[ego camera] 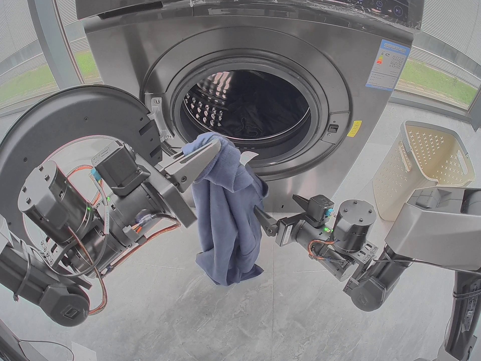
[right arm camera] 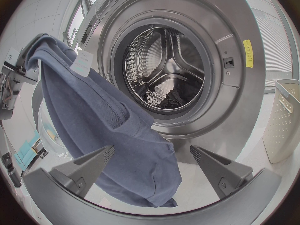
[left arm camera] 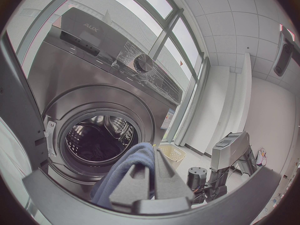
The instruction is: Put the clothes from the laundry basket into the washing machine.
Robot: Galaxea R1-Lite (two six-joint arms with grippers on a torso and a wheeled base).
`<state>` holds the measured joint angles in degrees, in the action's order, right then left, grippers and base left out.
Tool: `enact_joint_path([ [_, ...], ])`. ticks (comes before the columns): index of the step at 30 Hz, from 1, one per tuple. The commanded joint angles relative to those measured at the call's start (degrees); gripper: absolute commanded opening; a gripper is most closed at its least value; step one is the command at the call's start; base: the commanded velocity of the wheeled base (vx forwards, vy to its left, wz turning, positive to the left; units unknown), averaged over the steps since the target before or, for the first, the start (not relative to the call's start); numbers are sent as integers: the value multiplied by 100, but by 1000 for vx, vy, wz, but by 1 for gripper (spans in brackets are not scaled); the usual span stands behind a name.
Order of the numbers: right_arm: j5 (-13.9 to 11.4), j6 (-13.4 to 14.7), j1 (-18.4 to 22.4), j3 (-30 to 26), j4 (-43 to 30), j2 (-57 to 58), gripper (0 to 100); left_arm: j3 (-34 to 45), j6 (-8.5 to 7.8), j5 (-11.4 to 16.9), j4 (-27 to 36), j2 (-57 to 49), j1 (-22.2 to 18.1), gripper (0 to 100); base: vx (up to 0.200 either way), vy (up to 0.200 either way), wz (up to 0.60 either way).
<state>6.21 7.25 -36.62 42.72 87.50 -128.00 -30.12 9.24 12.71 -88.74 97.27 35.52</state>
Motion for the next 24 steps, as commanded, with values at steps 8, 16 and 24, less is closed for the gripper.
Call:
enact_joint_path([
  [8, -58, -93, 15, 940, -32, -709, 100, 6, -10, 3, -3, -15, 16, 0, 0, 0, 0],
  [16, -225, -93, -21, 1055, 3, -735, 100, 15, -10, 3, -3, 3, 25, 0, 0, 0, 0],
  [24, -234, -101, -21, 1512, -40, -990, 100, 15, -10, 3, -3, -6, 34, 0, 0, 0, 0],
])
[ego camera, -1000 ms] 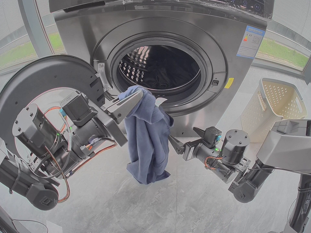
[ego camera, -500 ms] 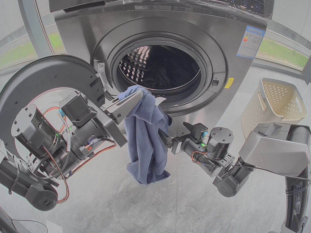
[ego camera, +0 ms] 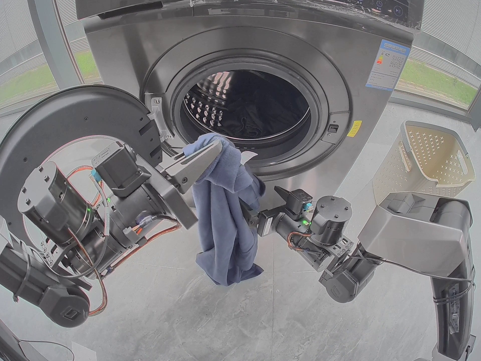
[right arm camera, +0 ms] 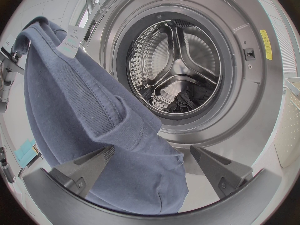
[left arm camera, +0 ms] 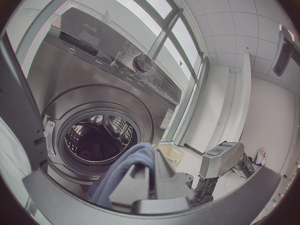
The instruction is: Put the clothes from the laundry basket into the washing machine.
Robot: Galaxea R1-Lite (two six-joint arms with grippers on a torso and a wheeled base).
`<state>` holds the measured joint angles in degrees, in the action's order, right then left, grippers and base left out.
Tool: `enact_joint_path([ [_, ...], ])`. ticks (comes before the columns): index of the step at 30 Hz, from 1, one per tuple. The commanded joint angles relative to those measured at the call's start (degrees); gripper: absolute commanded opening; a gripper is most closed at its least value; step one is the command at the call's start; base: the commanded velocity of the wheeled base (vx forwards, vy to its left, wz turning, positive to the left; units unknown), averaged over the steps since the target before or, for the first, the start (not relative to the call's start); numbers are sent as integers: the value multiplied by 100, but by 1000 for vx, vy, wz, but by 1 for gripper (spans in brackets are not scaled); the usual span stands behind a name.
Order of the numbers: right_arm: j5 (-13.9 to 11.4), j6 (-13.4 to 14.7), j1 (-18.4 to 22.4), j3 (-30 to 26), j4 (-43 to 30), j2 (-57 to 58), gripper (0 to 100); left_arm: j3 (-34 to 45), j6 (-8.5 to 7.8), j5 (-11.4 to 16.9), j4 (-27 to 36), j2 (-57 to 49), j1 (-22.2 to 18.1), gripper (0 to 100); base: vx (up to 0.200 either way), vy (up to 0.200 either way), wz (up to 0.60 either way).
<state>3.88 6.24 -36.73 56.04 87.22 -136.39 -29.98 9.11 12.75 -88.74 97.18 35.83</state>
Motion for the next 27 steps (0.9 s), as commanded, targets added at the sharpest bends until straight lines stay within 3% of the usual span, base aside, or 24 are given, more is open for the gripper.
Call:
enact_joint_path([
  [1, -1, 0, -18, 214, -21, -160, 100, 1, 3, -1, -3, 11, 3, 0, 0, 0, 0],
  [11, -80, -35, -18, 381, 40, -178, 100, 1, -5, -1, -3, 46, -6, 0, 0, 0, 0],
  [12, -80, -35, -10, 381, 40, -160, 0, 1, -5, -1, -3, 46, -6, 0, 0, 0, 0],
  [23, -80, -44, -10, 311, 49, -46, 0, -8, 3, -1, -3, 55, -41, 0, 0, 0, 0],
  [27, -71, -70, 26, -164, 49, 341, 0, -35, 21, -10, -3, 73, -67, 0, 0, 0, 0],
])
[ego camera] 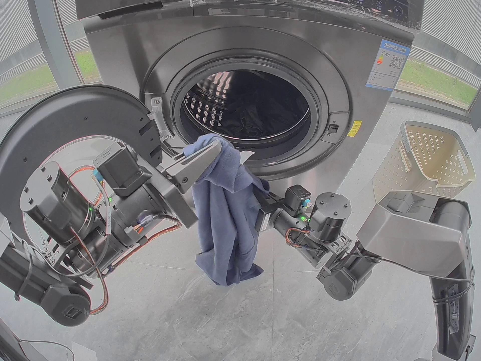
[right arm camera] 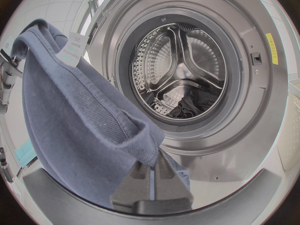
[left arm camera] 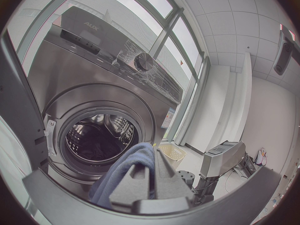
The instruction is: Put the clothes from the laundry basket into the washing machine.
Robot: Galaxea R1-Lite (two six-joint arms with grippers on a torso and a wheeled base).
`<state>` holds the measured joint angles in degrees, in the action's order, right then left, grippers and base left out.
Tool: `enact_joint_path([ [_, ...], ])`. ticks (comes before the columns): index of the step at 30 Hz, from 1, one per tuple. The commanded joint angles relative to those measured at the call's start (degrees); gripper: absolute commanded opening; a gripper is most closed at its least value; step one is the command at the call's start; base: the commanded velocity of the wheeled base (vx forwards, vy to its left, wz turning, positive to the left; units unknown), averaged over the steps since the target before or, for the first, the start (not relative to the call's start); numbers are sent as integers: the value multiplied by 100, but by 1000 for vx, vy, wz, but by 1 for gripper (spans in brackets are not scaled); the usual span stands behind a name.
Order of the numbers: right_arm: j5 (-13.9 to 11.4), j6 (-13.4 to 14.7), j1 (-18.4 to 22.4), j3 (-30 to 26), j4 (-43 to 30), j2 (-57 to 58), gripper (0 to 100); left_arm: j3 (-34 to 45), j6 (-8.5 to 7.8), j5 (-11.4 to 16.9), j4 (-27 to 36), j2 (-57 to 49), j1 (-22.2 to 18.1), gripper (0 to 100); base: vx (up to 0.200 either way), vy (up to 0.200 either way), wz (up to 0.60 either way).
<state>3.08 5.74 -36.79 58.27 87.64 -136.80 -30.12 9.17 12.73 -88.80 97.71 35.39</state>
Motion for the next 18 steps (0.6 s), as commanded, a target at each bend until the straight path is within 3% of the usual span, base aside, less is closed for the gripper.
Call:
enact_joint_path([
  [1, 8, -20, 40, -431, 8, 418, 0, -20, 15, -7, 3, 20, -23, 0, 0, 0, 0],
  [11, 87, 32, 163, -2074, -36, 1754, 0, -81, 41, -33, 3, 91, -182, 0, 0, 0, 0],
  [18, 87, 111, 163, -2417, 78, 1850, 0, -99, 85, -42, 3, 108, -190, 0, 0, 0, 0],
])
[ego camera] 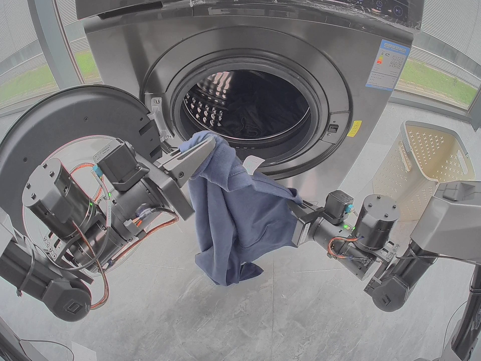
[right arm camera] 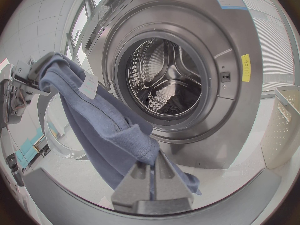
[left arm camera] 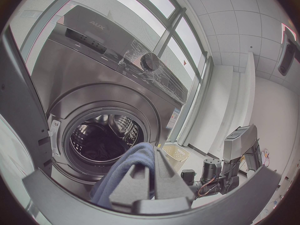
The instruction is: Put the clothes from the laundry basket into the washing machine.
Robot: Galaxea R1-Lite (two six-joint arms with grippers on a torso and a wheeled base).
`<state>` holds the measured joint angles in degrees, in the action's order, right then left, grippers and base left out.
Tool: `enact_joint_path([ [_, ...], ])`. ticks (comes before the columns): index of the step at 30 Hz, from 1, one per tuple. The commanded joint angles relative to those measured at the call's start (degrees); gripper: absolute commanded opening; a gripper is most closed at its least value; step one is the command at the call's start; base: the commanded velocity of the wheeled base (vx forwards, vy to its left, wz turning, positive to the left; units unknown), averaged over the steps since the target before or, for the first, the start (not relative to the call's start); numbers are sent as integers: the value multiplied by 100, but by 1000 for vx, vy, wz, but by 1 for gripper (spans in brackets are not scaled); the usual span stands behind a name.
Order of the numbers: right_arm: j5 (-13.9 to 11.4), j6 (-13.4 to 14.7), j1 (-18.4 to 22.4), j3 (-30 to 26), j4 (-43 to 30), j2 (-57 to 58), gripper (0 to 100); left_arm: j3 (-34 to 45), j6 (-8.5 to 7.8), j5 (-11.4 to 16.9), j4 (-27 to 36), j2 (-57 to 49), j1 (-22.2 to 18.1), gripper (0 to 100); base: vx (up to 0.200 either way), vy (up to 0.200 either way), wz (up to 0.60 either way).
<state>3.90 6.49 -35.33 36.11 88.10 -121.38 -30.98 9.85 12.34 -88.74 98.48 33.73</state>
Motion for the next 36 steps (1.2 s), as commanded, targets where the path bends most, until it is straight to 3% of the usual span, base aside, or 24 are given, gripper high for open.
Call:
enact_joint_path([
  [1, 5, 37, 17, -201, 32, 308, 0, -14, 17, -3, -3, 31, -25, 0, 0, 0, 0],
  [6, 49, 142, 26, -236, 32, 677, 0, 39, 26, -3, -3, 58, -25, 0, 0, 0, 0],
  [9, 269, 142, 17, -315, 23, 915, 0, 74, 35, -12, 5, 49, -7, 0, 0, 0, 0],
  [11, 366, 151, 8, -368, 5, 1196, 0, 101, 210, -100, 5, 49, 55, 0, 0, 0, 0],
  [14, 383, 222, 8, -403, 23, 1398, 0, 145, 307, -144, 14, 49, 90, 0, 0, 0, 0],
  [24, 392, 274, 26, -245, -3, 1837, 0, -66, 316, -232, 199, 515, 397, 0, 0, 0, 0],
  [25, 392, 283, 35, -227, 14, 1846, 0, -40, 316, -232, 199, 541, 433, 100, 0, 0, 0],
  [36, 392, 292, 52, 142, 23, 2066, 0, 698, 316, -205, 32, 1209, 538, 100, 0, 0, 0],
])
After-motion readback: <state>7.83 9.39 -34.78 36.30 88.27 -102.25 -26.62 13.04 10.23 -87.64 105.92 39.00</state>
